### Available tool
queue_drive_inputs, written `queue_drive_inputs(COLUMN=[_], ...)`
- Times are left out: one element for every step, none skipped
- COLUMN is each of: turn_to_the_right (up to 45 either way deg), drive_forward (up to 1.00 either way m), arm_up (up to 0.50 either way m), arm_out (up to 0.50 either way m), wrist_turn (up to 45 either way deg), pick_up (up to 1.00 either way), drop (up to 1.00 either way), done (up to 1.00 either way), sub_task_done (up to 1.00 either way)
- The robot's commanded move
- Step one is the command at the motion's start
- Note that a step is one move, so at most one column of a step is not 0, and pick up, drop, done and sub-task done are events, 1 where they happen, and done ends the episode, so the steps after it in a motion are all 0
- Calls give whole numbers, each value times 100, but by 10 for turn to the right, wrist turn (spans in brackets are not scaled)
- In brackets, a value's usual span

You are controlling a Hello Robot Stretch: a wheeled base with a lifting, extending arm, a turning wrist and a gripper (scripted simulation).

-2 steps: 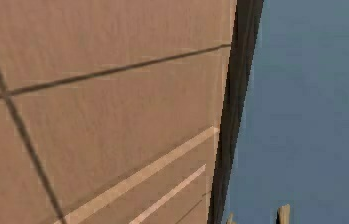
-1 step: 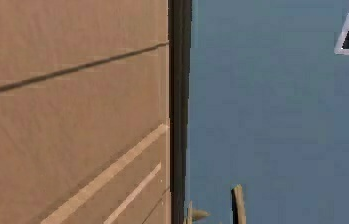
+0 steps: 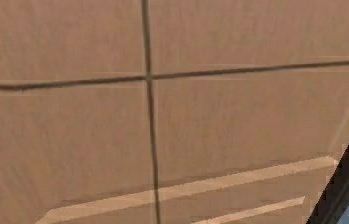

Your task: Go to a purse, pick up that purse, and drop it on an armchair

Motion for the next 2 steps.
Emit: queue_drive_inputs(turn_to_the_right=[-450,-450], drive_forward=[0,0], arm_up=[0,0], arm_out=[0,0], wrist_turn=[0,0], pick_up=[0,0], drop=[0,0], done=[0,0], sub_task_done=[0,0])
